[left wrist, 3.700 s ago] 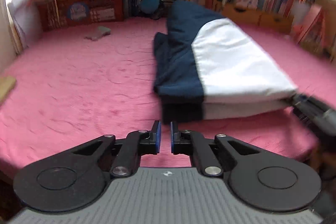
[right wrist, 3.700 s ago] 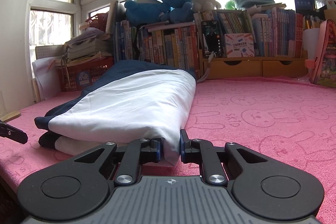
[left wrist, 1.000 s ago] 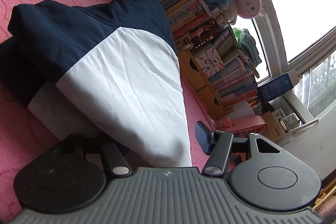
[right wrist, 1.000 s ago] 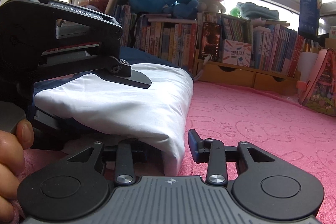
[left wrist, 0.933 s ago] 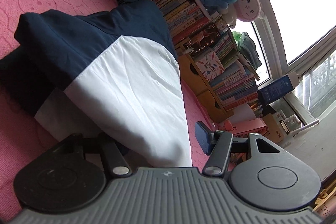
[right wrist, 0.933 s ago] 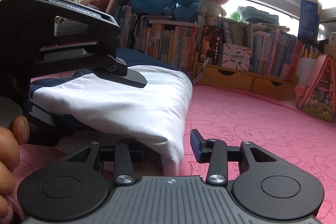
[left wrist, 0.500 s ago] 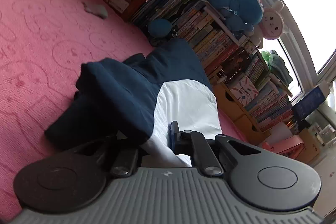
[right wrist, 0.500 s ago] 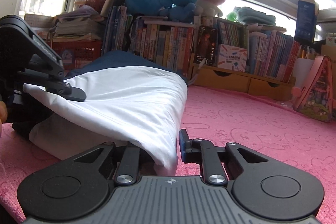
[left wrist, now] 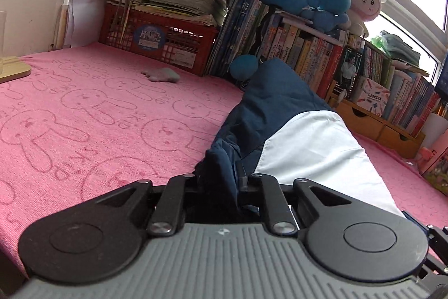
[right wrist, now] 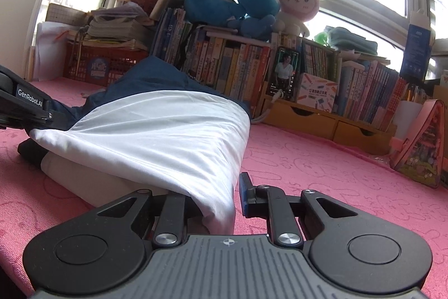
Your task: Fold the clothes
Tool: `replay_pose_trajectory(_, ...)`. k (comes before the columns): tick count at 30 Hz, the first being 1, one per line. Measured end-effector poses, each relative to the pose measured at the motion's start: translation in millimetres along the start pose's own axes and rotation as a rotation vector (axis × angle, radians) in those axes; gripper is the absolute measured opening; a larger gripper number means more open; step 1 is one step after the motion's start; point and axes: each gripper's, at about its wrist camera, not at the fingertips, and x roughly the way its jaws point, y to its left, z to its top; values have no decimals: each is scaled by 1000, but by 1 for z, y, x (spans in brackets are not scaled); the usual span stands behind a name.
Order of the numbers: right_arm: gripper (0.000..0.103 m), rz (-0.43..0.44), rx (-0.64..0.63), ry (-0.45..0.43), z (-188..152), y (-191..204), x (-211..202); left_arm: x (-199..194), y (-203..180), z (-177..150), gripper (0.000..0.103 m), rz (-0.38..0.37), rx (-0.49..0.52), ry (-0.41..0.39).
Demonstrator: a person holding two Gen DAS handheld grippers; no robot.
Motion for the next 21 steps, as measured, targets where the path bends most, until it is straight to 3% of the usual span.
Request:
replay_pose_trajectory(3,19,0,-20,-1,-1,2,0,-2,1,-4,23,37,77,-9)
replay_pose_trajectory(6,19,1,-22,1,-1,2,0,-7,12,2,25,171,108,-16)
replay_pose_trajectory(8,15,-8,-13,2,-1,0,1,-12,19,11,10,231,119,-26)
replay_pose_trajectory(14,15,-7,8,11,-3,-3,2,-42,23,71,11,81,145,-121)
replay_pose_trajectory(15,15,-8,1,10,-3,-2,2,-43,13,80,14,14,181,-122)
replay_pose_trajectory(18,15,-7,0,10,-3,-1,1,-24,-60,88,19,-285,422,-79)
replay_pose_trajectory(19,15,-8,-2,9,-3,-1,1,-12,-90,80,20,-345,540,-69)
replay_pose_trajectory(21,16,-13,-11,7,-3,1,1,16,-138,52,22,-372,784,-64)
